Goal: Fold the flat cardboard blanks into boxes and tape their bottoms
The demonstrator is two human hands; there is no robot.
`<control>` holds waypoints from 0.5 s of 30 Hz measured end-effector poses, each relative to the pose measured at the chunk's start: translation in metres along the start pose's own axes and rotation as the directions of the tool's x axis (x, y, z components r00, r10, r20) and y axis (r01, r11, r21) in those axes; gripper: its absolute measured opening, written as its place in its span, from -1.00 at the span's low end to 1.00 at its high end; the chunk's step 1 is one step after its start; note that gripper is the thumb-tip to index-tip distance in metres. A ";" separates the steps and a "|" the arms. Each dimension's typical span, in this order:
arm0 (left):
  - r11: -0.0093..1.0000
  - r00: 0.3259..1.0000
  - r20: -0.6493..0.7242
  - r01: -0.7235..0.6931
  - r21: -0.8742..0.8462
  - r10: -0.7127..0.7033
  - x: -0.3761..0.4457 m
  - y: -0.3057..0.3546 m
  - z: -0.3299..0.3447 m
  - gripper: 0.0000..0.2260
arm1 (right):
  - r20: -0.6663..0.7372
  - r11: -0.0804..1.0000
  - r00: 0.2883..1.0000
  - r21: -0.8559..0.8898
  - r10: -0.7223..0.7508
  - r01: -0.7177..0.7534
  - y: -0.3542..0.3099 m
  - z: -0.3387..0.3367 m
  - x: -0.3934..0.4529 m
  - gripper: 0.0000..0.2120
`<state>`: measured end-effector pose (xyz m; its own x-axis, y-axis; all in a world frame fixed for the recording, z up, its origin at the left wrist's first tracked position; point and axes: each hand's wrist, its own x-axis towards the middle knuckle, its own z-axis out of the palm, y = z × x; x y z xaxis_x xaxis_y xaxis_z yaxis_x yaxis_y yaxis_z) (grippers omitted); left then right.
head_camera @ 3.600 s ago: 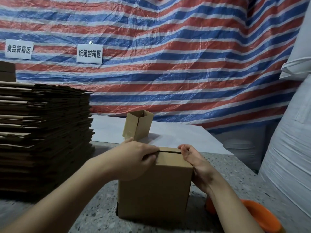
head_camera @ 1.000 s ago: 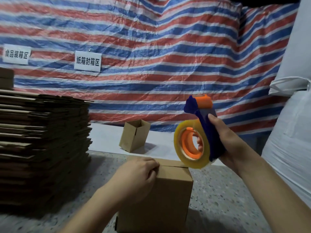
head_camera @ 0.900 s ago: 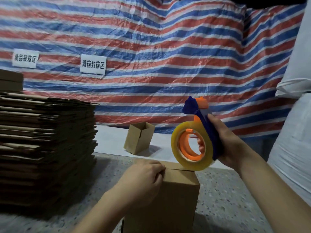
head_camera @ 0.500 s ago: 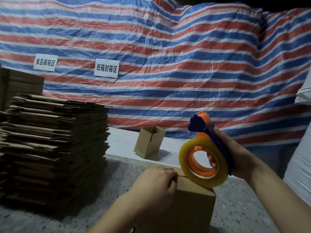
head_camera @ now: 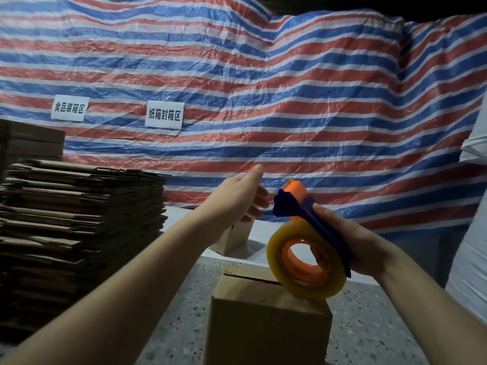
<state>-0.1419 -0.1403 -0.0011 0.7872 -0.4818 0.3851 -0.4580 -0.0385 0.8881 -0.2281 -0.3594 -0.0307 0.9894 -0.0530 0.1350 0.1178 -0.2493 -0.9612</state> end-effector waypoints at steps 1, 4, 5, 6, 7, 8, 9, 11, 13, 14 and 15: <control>1.000 1.000 0.014 0.021 -0.009 -0.021 0.003 0.004 0.001 -0.44 | 0.014 1.000 1.000 -0.013 -0.002 0.003 -0.001 0.000 0.001 -0.41; 0.998 0.998 0.031 0.063 -0.025 -0.063 0.008 0.010 0.003 -0.46 | 0.045 0.999 0.999 -0.046 -0.012 0.014 -0.005 0.002 0.002 -0.46; 0.997 0.996 0.041 0.077 -0.024 -0.076 0.008 0.011 0.003 -0.49 | 0.048 0.998 0.999 -0.053 -0.015 0.018 -0.006 0.003 0.002 -0.47; 0.995 0.994 0.056 0.094 -0.027 -0.092 0.008 0.011 0.002 -0.53 | 0.048 0.998 0.999 -0.060 -0.017 0.020 -0.006 0.003 0.003 -0.48; 0.994 0.992 0.073 0.108 -0.032 -0.106 0.008 0.012 0.002 -0.56 | 0.044 0.998 0.999 -0.063 -0.018 0.020 -0.007 0.004 0.003 -0.50; 0.992 0.989 0.092 0.119 -0.034 -0.115 0.007 0.012 0.002 -0.58 | 0.040 0.998 0.999 -0.062 -0.018 0.021 -0.007 0.004 0.002 -0.51; 0.992 0.987 0.108 0.125 -0.030 -0.121 0.006 0.012 0.002 -0.61 | 0.036 0.998 0.999 -0.058 -0.019 0.021 -0.007 0.004 0.002 -0.50; 0.991 0.984 0.126 0.131 -0.010 -0.128 0.004 0.012 0.001 -0.65 | 0.037 0.998 0.999 -0.058 -0.022 0.024 -0.007 0.003 0.002 -0.45; 0.991 0.984 0.122 0.129 0.016 -0.130 0.003 0.013 0.000 -0.69 | 0.049 0.998 0.998 -0.064 -0.026 0.029 -0.007 0.002 0.002 -0.44; 0.991 0.985 0.111 0.127 0.033 -0.130 0.004 0.014 0.000 -0.71 | 0.056 0.997 0.998 -0.067 -0.029 0.033 -0.007 0.003 0.002 -0.46; 0.991 0.987 0.098 0.123 0.052 -0.127 0.004 0.014 -0.001 -0.73 | 0.063 0.997 0.998 -0.071 -0.032 0.036 -0.008 0.003 0.002 -0.49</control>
<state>-0.1448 -0.1419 0.0134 0.7948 -0.5564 0.2424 -0.3791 -0.1432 0.9142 -0.2270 -0.3544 -0.0236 0.9885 0.0156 0.1501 0.1472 -0.3187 -0.9364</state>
